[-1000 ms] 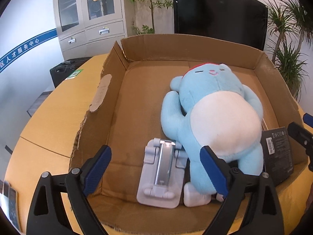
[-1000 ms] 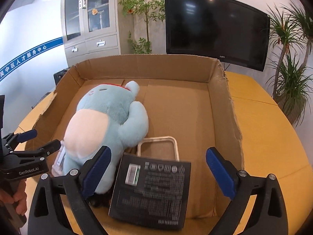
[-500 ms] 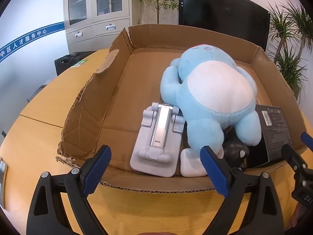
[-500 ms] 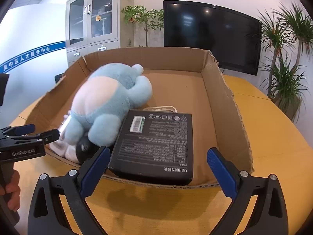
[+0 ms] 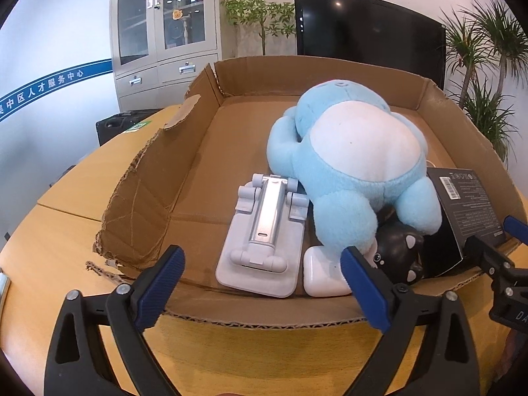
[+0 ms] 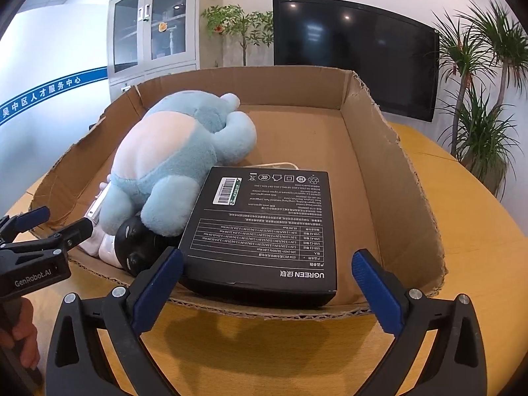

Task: Organize objects

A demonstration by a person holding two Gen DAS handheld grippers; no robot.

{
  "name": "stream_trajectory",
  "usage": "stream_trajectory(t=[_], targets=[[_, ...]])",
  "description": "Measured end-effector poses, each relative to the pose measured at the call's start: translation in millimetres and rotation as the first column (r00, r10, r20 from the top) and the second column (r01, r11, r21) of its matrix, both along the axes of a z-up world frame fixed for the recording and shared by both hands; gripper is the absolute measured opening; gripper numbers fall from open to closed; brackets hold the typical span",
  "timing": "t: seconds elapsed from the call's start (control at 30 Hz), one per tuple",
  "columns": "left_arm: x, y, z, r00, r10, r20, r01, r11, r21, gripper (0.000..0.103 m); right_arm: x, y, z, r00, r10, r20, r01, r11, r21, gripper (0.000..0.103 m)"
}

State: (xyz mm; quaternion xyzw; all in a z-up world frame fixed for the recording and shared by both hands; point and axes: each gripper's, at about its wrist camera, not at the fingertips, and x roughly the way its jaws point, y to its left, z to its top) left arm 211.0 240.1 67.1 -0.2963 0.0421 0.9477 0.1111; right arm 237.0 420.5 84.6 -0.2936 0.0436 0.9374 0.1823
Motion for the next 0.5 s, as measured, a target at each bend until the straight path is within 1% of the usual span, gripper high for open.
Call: stream_trajectory(t=[0.17, 0.5], targets=[[-1.6, -2.1, -2.3, 1.000, -0.011, 0.023, 0.011, 1.000, 0.010, 0.102, 0.0, -0.2, -2.0, 1.000, 0.006, 0.016, -0.006, 1.000, -0.002, 0.103], [-1.1, -1.7, -4.1, 1.000, -0.012, 0.025, 0.012, 1.000, 0.013, 0.102, 0.0, -0.1, -2.4, 1.000, 0.006, 0.017, -0.006, 1.000, -0.002, 0.103]])
